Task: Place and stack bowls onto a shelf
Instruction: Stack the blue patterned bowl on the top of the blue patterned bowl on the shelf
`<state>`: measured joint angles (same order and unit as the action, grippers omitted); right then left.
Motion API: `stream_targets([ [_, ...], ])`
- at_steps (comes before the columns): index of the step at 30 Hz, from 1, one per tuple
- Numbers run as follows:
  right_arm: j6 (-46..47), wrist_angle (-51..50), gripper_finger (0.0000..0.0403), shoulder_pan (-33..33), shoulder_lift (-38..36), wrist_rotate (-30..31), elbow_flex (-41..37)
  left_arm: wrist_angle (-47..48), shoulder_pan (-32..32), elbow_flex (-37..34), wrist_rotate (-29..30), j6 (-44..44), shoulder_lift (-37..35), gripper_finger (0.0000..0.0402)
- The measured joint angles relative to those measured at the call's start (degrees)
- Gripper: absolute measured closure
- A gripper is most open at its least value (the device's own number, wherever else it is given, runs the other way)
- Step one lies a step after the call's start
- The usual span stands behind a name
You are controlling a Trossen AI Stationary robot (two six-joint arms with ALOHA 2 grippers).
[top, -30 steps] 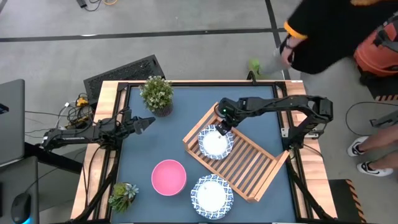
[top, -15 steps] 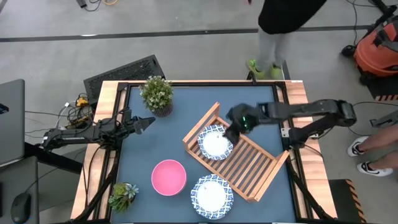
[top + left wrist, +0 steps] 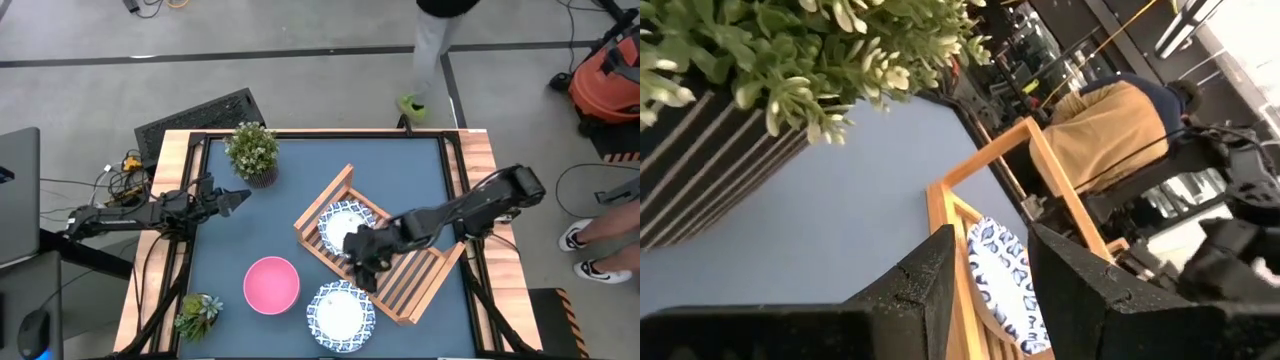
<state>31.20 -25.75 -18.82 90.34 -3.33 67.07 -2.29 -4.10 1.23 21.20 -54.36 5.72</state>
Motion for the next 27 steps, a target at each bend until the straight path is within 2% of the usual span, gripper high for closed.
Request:
stream_targets([
  [9,-21.7,-11.5,0.0227,-0.2,12.2,-0.2,19.0,0.0,0.0,0.0,-1.1,-0.3,2.2,0.0289],
  [13,-30.8,-13.9,0.021,-0.7,17.0,-1.2,25.4,0.1,0.0,0.0,-1.0,0.0,2.5,0.0289],
  [19,-39.6,-16.1,0.0174,-1.9,23.5,-1.4,30.6,0.1,0.0,0.0,-1.2,0.1,3.1,0.0289],
  [27,-43.6,-14.7,0.0169,-2.0,27.1,-3.0,31.6,0.2,0.0,0.0,-2.5,0.0,3.6,0.0289],
])
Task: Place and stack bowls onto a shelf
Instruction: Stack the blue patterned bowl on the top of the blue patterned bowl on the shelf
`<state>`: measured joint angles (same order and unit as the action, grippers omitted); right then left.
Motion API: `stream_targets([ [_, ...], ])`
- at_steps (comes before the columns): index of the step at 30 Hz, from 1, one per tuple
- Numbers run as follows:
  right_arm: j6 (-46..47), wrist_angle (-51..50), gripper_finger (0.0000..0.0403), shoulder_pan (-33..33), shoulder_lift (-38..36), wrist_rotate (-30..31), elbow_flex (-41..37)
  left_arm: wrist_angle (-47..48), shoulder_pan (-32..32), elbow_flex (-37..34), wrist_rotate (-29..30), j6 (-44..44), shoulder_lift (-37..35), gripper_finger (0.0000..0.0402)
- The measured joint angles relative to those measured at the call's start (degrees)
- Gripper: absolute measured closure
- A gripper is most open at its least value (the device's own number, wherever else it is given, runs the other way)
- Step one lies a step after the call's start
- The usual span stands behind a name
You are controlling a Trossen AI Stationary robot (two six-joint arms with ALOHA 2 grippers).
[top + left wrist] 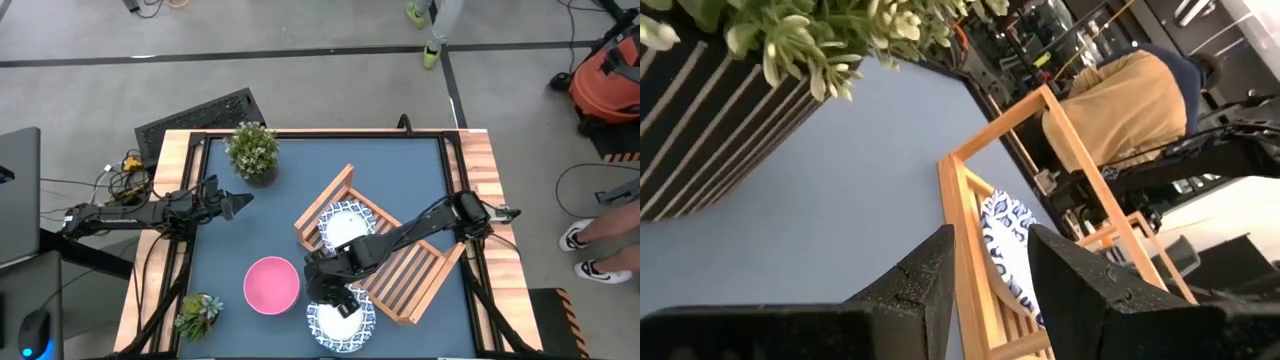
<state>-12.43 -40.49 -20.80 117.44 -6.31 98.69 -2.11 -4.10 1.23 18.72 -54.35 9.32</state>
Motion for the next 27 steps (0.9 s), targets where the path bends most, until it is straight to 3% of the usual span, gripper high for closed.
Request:
stream_targets([
  [27,-3.2,3.1,0.0184,0.3,3.9,-3.0,0.0,0.1,0.0,0.0,-0.4,-0.3,1.2,0.0289],
])
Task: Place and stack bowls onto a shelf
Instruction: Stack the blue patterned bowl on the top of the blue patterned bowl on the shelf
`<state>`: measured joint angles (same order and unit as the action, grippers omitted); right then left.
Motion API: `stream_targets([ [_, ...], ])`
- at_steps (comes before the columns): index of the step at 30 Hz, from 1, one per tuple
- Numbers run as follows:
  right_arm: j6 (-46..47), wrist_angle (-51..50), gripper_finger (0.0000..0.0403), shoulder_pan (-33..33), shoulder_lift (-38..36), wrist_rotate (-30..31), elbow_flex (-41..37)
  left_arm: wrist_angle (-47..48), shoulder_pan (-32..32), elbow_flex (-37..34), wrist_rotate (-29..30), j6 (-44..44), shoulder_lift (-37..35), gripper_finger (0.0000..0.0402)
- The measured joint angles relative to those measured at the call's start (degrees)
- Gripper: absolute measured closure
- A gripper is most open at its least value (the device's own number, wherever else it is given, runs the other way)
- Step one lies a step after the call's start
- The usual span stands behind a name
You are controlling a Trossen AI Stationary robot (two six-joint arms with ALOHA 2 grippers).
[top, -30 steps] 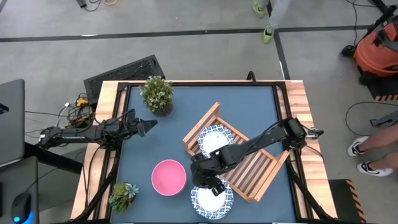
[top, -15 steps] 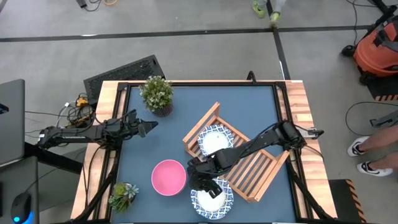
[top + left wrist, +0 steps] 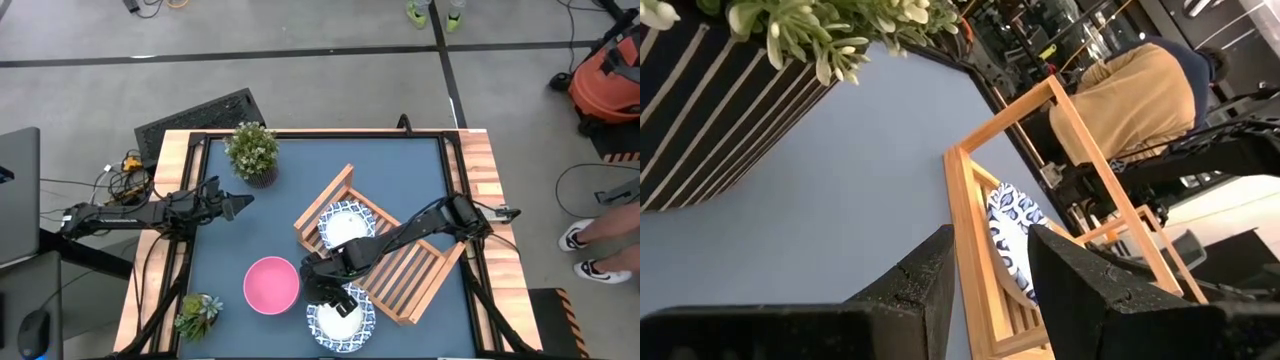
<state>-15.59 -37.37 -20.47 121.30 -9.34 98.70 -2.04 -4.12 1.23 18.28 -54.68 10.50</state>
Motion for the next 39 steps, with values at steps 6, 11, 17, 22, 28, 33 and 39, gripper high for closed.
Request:
stream_targets([
  [6,0.0,0.1,0.0184,0.0,0.0,0.0,0.0,0.0,0.0,0.0,0.0,0.0,0.0,0.0289],
  [11,0.0,0.1,0.0185,0.1,0.0,0.0,0.0,0.0,0.0,0.0,0.0,0.4,0.0,0.0289],
  [17,0.1,0.1,0.0196,0.4,0.0,0.0,0.0,0.0,0.0,0.0,0.0,0.4,0.0,0.0289],
  [22,0.3,0.8,0.0199,0.8,0.0,0.1,-1.0,0.0,0.0,0.0,0.1,0.4,0.0,0.0289],
  [28,1.0,1.9,0.02,0.9,0.0,0.4,-2.4,0.0,0.0,0.0,0.1,0.4,0.0,0.0289],
  [33,0.7,1.7,0.0204,1.2,0.0,0.4,-2.4,0.0,0.0,0.0,0.4,0.5,0.0,0.0289],
  [39,0.2,1.1,0.0248,1.5,0.0,0.4,-2.4,0.0,0.0,0.0,0.4,0.5,0.0,0.0289],
])
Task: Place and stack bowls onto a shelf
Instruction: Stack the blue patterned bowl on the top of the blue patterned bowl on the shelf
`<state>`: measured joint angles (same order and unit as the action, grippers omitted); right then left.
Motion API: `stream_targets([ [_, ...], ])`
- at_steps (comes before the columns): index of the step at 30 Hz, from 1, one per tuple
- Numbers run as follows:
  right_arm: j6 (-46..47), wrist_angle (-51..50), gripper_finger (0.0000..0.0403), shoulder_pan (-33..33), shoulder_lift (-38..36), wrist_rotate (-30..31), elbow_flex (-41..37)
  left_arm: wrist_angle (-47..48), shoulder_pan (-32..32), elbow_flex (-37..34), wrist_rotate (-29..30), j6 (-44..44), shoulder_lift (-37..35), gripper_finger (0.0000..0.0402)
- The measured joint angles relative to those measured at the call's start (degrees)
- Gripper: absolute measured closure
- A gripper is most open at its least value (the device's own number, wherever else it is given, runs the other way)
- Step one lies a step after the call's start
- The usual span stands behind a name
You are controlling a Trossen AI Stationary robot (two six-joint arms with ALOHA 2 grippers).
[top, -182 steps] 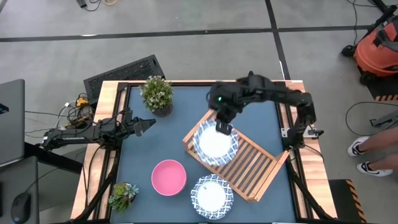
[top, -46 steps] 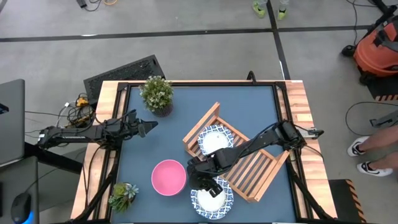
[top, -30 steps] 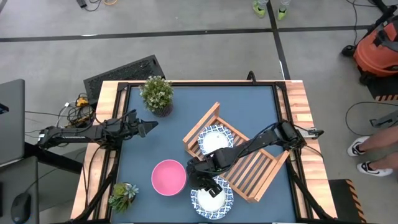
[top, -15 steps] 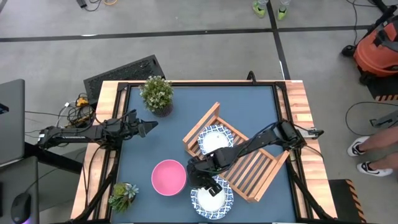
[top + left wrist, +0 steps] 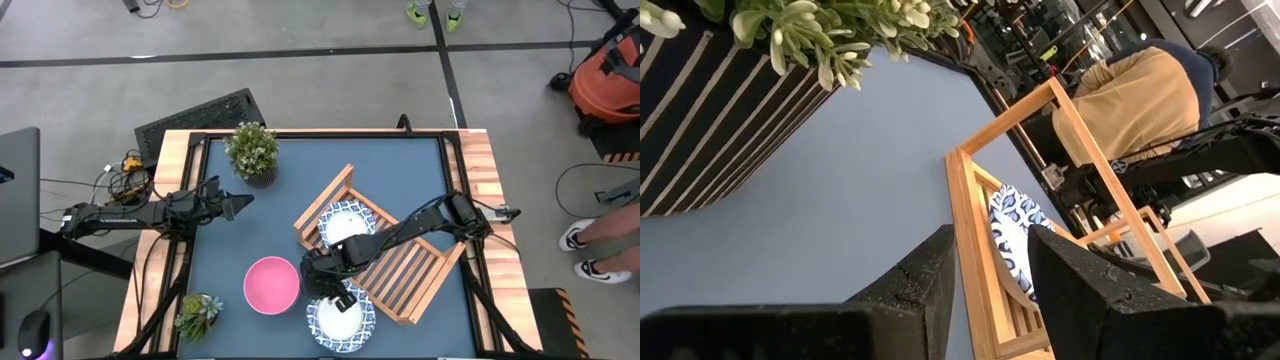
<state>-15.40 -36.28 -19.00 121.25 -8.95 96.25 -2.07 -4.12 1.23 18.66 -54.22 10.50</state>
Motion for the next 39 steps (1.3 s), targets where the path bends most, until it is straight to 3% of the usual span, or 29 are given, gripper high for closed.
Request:
stream_targets([
  [6,-0.1,-0.3,0.0302,0.0,0.0,-1.4,-0.2,0.0,0.0,0.0,0.1,0.0,0.0,0.0289],
  [20,0.3,-1.5,0.0385,0.0,-0.2,-1.4,-0.9,0.0,0.0,0.0,0.1,0.0,0.0,0.0289],
  [39,7.3,-3.7,0.0386,2.4,-7.9,0.1,-0.9,0.0,0.0,0.0,0.2,-0.5,0.0,0.0289],
])
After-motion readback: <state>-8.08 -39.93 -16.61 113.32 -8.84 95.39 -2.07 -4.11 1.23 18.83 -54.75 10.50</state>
